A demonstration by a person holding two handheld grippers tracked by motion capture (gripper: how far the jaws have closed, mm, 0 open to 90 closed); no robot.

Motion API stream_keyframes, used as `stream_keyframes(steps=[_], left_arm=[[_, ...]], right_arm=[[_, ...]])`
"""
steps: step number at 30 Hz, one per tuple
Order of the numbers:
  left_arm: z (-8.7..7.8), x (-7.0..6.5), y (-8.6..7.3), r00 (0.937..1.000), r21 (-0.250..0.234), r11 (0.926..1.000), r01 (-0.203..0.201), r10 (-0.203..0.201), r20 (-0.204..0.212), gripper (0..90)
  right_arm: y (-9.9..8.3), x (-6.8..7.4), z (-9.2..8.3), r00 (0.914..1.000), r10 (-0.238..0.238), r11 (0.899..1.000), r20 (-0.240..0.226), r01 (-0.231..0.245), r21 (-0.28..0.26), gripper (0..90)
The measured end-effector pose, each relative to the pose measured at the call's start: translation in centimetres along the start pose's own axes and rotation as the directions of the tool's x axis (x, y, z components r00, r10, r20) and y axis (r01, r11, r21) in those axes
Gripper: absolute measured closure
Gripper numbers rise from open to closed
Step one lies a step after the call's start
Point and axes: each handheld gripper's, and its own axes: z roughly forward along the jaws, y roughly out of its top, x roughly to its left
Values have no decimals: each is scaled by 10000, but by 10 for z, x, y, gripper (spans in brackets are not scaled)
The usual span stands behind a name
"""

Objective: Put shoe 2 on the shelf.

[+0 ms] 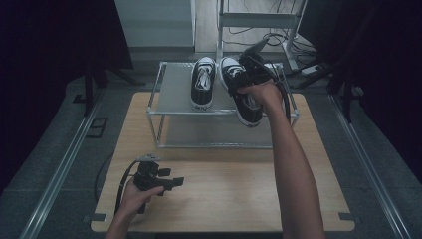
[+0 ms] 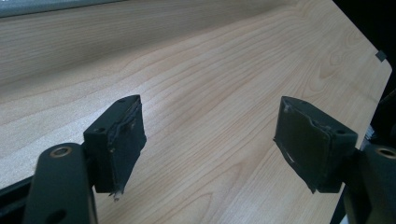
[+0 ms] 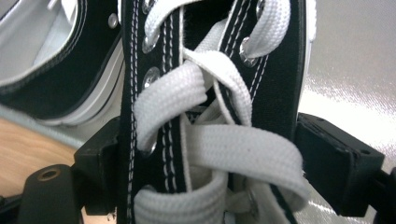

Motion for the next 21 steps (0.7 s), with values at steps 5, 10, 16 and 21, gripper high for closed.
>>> stream_keyframes(steps=[5,10,16,21], left_arm=[[0,0,1,10000,-2,10000,-16,16,50,241],[-3,-1,2,10000,-134,9999,-17,19,97,241],[-4,-1,3,9998,-183,9998,-73,76,172,241],[-3,0,3,9998,-151,9999,-80,83,177,241]], right_arm=[[10,2,4,9991,415,9990,26,-414,-168,163],[17,1,7,9947,1025,9945,62,-1023,-221,163],[25,0,12,9815,1893,9814,302,-1881,-378,162],[34,0,19,9750,2192,9752,361,-2178,-381,162]])
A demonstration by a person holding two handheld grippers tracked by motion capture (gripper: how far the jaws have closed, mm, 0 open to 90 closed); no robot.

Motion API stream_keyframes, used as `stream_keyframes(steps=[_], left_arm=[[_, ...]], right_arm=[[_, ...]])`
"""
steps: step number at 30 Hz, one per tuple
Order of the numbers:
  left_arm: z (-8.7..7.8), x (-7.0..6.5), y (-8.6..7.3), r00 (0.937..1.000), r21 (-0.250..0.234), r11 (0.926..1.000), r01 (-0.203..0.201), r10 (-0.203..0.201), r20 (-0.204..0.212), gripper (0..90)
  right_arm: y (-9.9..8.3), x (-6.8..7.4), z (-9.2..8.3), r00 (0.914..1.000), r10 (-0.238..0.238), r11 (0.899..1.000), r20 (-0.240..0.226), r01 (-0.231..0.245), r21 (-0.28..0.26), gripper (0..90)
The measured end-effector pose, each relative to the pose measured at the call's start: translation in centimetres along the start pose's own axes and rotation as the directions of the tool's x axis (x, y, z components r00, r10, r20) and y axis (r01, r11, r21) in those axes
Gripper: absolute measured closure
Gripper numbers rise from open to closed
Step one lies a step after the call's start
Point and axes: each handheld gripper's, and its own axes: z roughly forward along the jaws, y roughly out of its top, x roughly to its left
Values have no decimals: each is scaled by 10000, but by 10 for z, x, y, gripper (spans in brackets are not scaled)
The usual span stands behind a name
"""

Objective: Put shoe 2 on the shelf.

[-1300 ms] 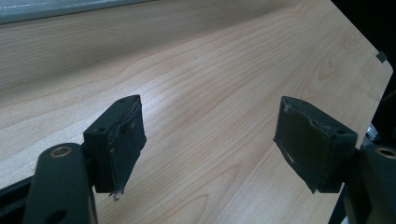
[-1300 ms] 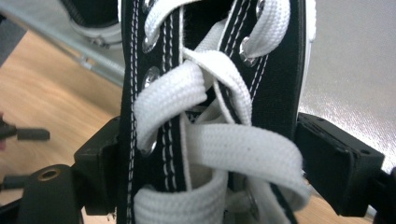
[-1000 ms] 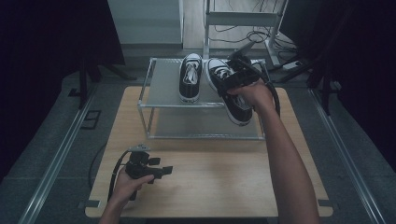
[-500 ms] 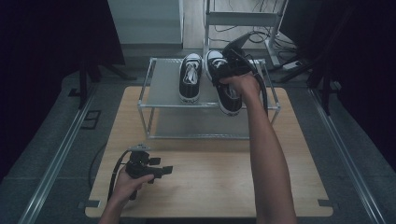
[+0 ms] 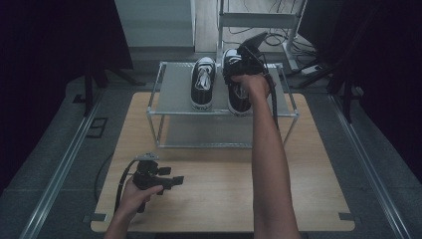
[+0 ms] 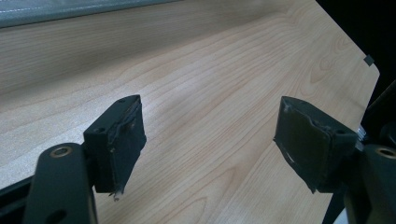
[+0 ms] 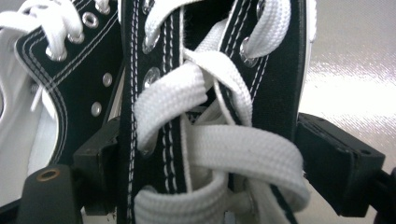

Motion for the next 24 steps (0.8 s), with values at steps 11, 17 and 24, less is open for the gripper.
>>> stream_keyframes(steps=[11,17,24], left_arm=[[-2,2,-1,10000,-19,10000,91,-91,-28,241],[-2,3,-1,9999,-17,9999,103,-103,-31,241],[-2,4,-2,9999,-31,9999,147,-147,-84,242]], right_arm=[[13,8,18,9991,375,9993,190,-376,51,160],[16,7,28,9985,488,9986,253,-492,178,157],[22,2,35,9948,965,9936,319,-982,555,153]])
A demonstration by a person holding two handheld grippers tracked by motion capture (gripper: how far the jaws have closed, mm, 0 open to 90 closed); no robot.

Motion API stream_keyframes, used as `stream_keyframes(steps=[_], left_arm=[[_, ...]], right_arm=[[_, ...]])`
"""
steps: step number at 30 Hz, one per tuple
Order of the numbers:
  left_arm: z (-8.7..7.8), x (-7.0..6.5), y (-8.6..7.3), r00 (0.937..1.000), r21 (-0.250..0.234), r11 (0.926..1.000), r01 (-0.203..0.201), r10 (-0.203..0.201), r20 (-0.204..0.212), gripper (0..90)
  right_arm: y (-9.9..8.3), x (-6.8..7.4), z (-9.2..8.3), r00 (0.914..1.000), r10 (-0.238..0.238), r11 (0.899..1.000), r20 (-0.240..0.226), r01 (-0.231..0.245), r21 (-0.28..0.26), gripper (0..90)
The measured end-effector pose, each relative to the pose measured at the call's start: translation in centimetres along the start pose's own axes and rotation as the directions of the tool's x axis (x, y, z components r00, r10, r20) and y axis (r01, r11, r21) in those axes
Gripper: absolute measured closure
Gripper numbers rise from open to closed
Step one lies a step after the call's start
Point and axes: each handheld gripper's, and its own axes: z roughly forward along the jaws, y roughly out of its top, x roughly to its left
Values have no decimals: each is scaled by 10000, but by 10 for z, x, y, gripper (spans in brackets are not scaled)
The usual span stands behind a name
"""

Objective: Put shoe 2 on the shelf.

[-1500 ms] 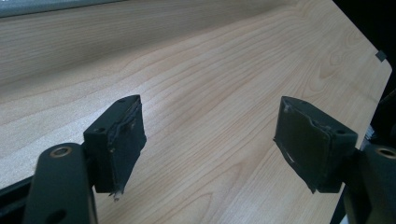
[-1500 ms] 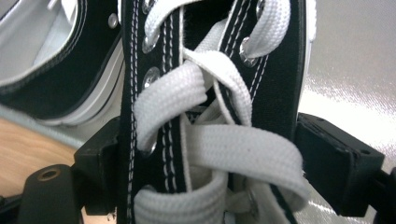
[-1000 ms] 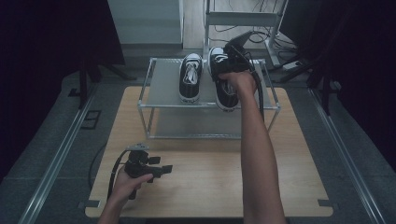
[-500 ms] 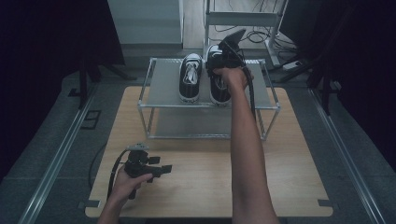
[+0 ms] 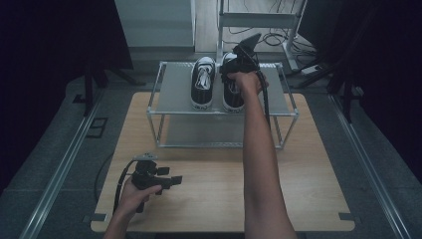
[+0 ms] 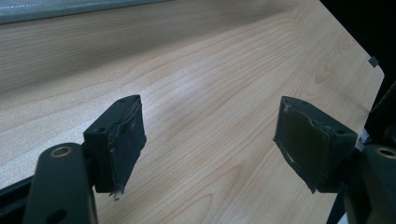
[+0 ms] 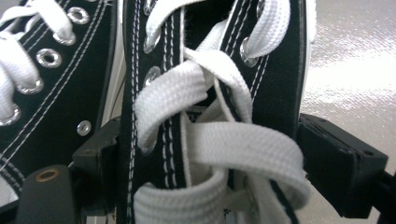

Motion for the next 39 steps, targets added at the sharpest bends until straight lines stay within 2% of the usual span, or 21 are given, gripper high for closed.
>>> stream_keyframes(steps=[5,9,11,13,19,26,29,34,39], left_arm=[[1,0,-1,10000,48,10000,31,-31,4,243],[2,1,-1,10000,54,10000,47,-47,1,243],[1,1,-1,10000,52,10000,50,-50,-10,243],[0,1,-1,10000,17,10000,75,-75,-22,243],[-1,3,-2,9999,-5,9999,118,-118,-38,243],[0,2,-2,9999,22,10000,92,-92,-92,243],[1,2,-2,9999,61,9999,95,-94,-57,243],[1,1,-2,10000,52,10000,80,-79,-32,243],[0,1,-2,10000,43,10000,86,-86,-48,243]], right_arm=[[4,3,-1,9998,-62,10000,185,60,78,155],[7,8,0,9999,-14,9998,-123,17,189,154],[8,10,1,10000,17,9999,26,-17,110,153],[9,10,3,9998,118,9999,154,-119,109,152],[11,9,12,9997,19,9990,261,-30,455,143],[13,8,18,9999,85,9976,94,-91,684,135],[13,10,12,9999,8,9999,142,-10,169,166],[10,12,5,9998,-159,9998,117,160,-101,176],[2,15,-13,9969,-771,9941,-173,756,-781,175]])
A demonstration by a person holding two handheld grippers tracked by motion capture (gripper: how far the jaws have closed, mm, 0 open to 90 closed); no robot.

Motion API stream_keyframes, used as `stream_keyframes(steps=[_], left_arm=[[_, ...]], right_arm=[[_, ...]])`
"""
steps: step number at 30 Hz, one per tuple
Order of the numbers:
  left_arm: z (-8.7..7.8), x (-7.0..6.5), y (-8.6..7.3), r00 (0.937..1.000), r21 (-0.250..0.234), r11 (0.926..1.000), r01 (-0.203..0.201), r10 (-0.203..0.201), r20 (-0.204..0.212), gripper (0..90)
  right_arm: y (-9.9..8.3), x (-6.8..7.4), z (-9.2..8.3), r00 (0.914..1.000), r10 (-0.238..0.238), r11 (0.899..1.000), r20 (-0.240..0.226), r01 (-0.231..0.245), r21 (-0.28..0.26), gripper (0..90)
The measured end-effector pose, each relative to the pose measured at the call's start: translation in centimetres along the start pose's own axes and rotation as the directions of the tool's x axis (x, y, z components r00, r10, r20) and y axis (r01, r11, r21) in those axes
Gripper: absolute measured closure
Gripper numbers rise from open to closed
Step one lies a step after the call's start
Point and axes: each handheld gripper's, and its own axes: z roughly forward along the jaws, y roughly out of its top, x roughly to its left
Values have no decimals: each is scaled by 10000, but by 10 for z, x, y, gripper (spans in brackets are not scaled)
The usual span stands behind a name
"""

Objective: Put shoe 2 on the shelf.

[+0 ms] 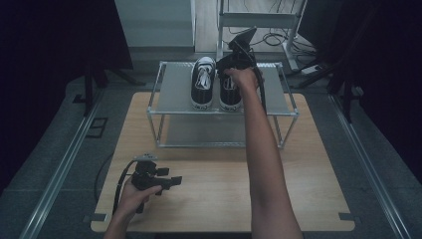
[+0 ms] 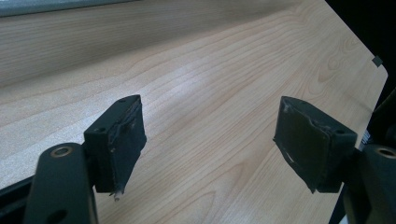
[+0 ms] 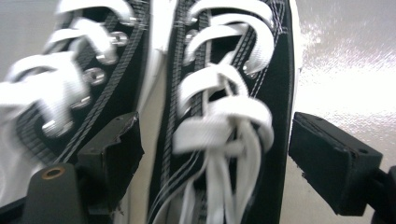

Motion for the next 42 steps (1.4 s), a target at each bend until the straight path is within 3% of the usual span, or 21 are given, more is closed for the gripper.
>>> stream_keyframes(steps=[5,12,21,22,27,30,33,38,40,42], left_arm=[[-2,-1,0,9999,-22,10000,-33,33,-132,243],[-2,-1,-2,9997,-43,10000,-35,34,-243,243],[-1,-6,-2,9994,16,9999,-103,104,-340,243],[-1,-6,-2,9994,14,9999,-107,107,-339,243],[-2,-8,-2,9992,-8,9999,-139,138,-367,243],[-4,-10,-2,9992,-52,9999,-153,151,-371,243],[-4,-12,-1,9990,-61,9997,-223,221,-376,243],[-4,-13,-1,9989,-36,9996,-265,263,-382,243],[-4,-12,-1,9988,-34,9997,-245,243,-429,243],[-5,-11,-1,9988,-70,9998,-209,205,-455,243]], right_arm=[[-18,-2,-20,9960,-569,9962,-694,521,-693,195],[-52,-12,-38,9769,-1584,9799,-1435,1377,-1443,220],[-98,-27,-61,9339,-2772,9448,-2257,2223,-2407,266],[-105,-28,-65,9260,-2926,9401,-2385,2329,-2490,267],[-131,-36,-72,9018,-3467,9198,-2581,2730,-2820,274],[-149,-44,-73,8891,-3710,9097,-2681,2901,-2971,285],[-168,-55,-72,8696,-4005,8984,-2887,3106,-3106,300],[-193,-71,-63,8489,-4249,8883,-3143,3243,-3251,318],[-205,-79,-55,8326,-4437,8799,-3314,3344,-3377,323],[-215,-86,-49,8286,-4430,8809,-3424,3313,-3380,328]])
